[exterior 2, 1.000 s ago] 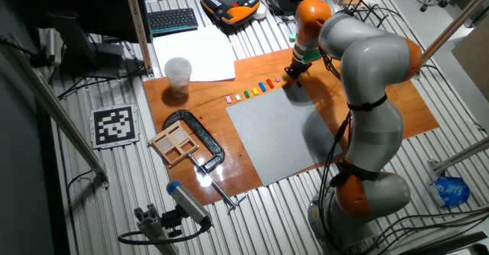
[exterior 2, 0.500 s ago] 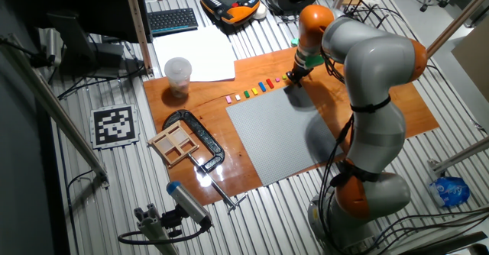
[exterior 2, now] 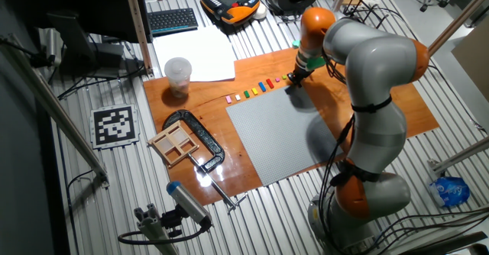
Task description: Build with small Lego blocks
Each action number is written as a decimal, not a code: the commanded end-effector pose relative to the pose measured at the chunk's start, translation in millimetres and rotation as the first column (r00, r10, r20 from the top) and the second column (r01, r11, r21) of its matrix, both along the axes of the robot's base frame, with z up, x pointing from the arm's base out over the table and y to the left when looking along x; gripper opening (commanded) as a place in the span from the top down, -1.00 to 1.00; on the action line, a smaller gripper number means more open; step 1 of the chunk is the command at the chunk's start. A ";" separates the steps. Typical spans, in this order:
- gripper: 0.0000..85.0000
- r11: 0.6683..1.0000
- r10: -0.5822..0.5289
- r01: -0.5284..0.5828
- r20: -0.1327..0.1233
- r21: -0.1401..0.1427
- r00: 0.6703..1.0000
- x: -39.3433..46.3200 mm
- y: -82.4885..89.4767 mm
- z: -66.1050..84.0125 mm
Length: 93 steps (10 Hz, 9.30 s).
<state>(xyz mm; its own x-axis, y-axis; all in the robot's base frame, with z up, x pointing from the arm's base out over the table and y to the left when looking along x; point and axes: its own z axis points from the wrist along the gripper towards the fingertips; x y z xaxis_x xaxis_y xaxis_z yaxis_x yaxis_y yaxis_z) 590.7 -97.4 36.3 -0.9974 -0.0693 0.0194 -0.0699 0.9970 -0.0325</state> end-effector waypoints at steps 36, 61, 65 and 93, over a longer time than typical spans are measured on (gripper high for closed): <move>1.00 0.999 -0.046 0.046 0.019 -0.023 0.999 -14.8 1.5 -1.9; 0.60 0.996 -0.090 0.090 0.026 -0.007 0.996 -23.3 7.4 -2.1; 0.60 0.996 -0.088 0.088 0.034 -0.014 0.996 -24.5 9.9 -4.9; 0.20 0.993 -0.113 0.113 0.018 -0.023 0.993 -22.7 15.9 3.3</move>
